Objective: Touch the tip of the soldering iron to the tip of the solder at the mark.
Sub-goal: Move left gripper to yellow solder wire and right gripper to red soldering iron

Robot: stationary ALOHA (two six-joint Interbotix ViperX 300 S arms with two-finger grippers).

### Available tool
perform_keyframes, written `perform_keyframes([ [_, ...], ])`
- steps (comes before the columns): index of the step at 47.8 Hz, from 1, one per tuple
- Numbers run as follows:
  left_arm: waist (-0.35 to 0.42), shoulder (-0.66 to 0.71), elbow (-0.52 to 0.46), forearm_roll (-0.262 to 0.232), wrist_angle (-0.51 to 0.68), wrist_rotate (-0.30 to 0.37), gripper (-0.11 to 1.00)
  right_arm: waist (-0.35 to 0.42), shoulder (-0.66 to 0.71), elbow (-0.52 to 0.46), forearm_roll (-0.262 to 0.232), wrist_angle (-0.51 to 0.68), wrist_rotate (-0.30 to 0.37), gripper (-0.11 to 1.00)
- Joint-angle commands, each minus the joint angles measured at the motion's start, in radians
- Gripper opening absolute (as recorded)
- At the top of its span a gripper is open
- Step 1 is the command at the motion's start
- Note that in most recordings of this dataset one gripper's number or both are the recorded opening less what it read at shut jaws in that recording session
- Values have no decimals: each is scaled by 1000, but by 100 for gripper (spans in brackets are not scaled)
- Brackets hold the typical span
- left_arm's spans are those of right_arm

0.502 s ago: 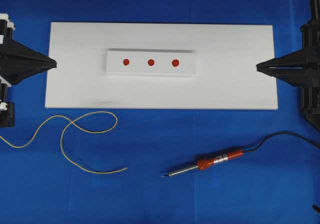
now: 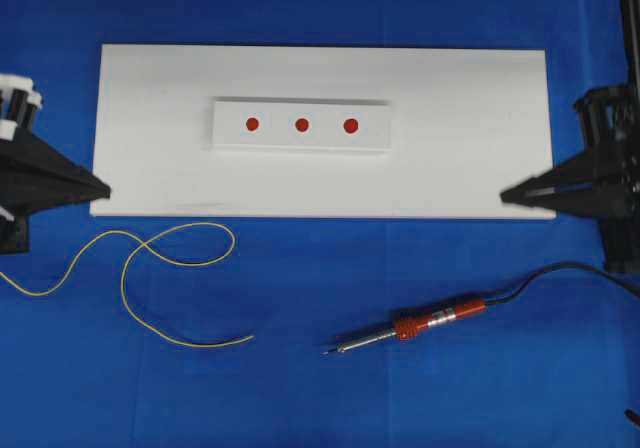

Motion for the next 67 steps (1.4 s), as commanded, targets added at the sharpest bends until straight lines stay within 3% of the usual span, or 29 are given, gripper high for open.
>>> perform_keyframes([
  [1,-37,49,-5,2,-34,0,0,48,35,-15,6,-11,14,-1],
  [7,-81,135,-5,2,-60,-3,3,95,104,-8,25,-21,52,18],
  [11,-118,201,-8,-2,-74,-11,21,117,158,-6,48,-44,72,41],
  [16,-172,278,-12,-2,-84,-29,53,149,235,3,72,-98,74,74],
  [20,-227,353,-14,-2,-106,-49,78,178,296,17,86,-158,74,92],
  [23,-267,419,-17,-2,-149,-64,86,196,336,34,104,-206,74,89],
  [33,-328,649,-31,-5,-310,-112,85,293,545,80,198,-451,74,89],
  [47,-351,968,-81,-8,-491,-129,84,400,857,49,376,-632,74,89],
  [61,-350,1103,-103,-18,-520,-130,83,446,1019,-12,471,-675,74,88],
  [67,-350,1114,-103,-20,-520,-130,83,446,1058,-25,485,-672,74,86],
])
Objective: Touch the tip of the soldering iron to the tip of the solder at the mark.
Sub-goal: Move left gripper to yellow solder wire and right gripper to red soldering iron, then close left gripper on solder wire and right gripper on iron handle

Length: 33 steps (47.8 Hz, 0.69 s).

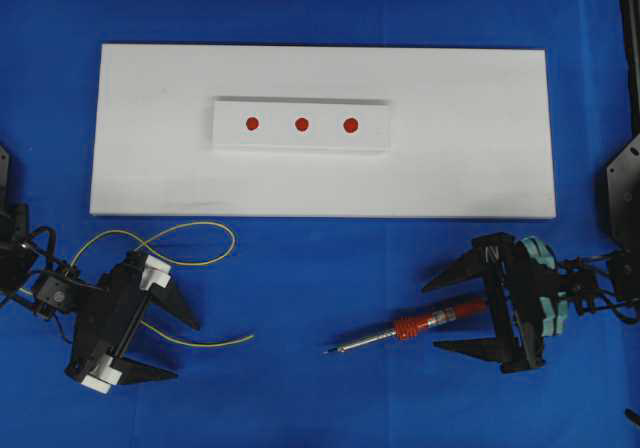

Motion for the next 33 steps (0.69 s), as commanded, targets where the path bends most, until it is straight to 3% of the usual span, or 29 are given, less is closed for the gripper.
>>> perform_keyframes([
  [1,0,-3,-8,-5,-3,-2,82,5,8,-15,6,-12,-2,85],
  [7,0,-3,-3,-6,8,-2,77,5,41,-21,6,-12,-2,76],
  [13,-2,-3,-2,-5,37,3,64,5,78,-31,5,-18,-9,60],
  [25,0,-3,-17,-5,147,11,10,5,84,-26,2,-52,-15,8],
  [28,0,-5,-20,-5,158,12,2,5,84,-28,2,-51,-15,6],
  [33,0,-15,-23,-5,164,12,2,5,81,-28,0,-51,-18,6],
])
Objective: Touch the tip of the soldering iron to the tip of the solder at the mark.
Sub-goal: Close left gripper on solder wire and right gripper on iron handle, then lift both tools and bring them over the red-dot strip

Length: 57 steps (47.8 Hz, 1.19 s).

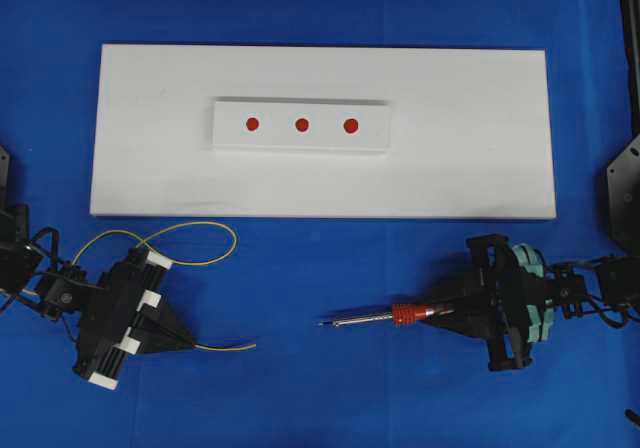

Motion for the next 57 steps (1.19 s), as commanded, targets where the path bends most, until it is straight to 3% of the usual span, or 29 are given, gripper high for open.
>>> perform_keyframes([
  [1,-5,-20,-6,5,14,2,2,3,-14,-5,-3,-8,-3,6],
  [7,-5,-66,-14,5,52,-3,2,3,-46,-5,-5,-5,-6,6],
  [14,-2,-146,-46,5,204,-8,2,2,-129,2,-3,54,-29,6],
  [30,29,-345,-183,11,627,-8,2,-74,-446,-34,5,437,-186,6],
  [42,49,-437,-219,12,729,-11,2,-158,-606,-95,5,721,-253,6],
  [57,120,-459,-244,17,813,-98,2,-238,-614,-124,5,816,-255,6],
])
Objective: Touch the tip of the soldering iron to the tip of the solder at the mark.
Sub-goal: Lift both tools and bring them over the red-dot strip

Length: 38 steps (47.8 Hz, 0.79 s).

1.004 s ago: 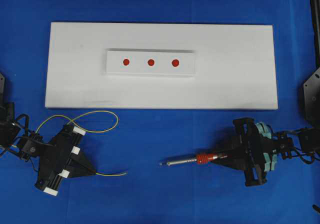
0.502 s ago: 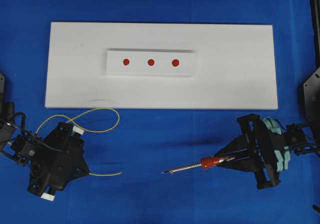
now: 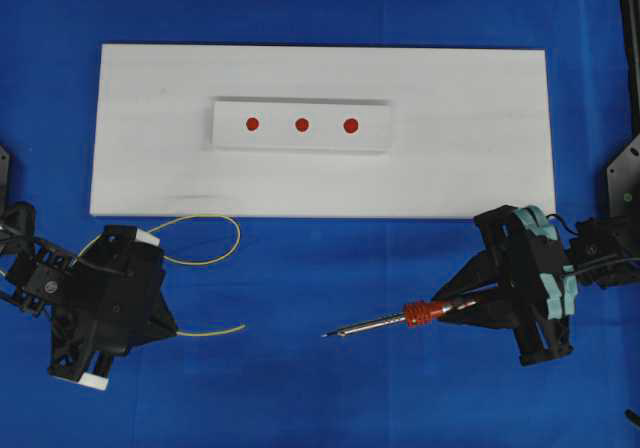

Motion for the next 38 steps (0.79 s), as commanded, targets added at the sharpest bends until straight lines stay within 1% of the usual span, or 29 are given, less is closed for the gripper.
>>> perform_keyframes([
  [1,37,-21,-41,3,34,-14,2,-49,-17,-29,2,37,-2,6],
  [6,91,-20,-69,8,81,-21,2,-129,-18,-41,-2,104,-2,6],
  [12,178,-15,-84,9,115,-14,2,-255,-18,-60,-6,189,-3,6],
  [20,302,-23,-83,12,127,-8,2,-396,-18,-83,-37,244,-3,6],
  [22,333,-25,-83,12,127,-5,2,-436,-17,-89,-54,256,-3,6],
  [29,434,-23,-92,17,127,-2,2,-529,-17,-103,-87,273,-3,6],
  [33,489,-20,-100,18,124,18,2,-577,-18,-109,-101,276,-3,6],
  [38,535,-15,-109,18,120,55,2,-620,-18,-110,-124,282,-3,6],
])
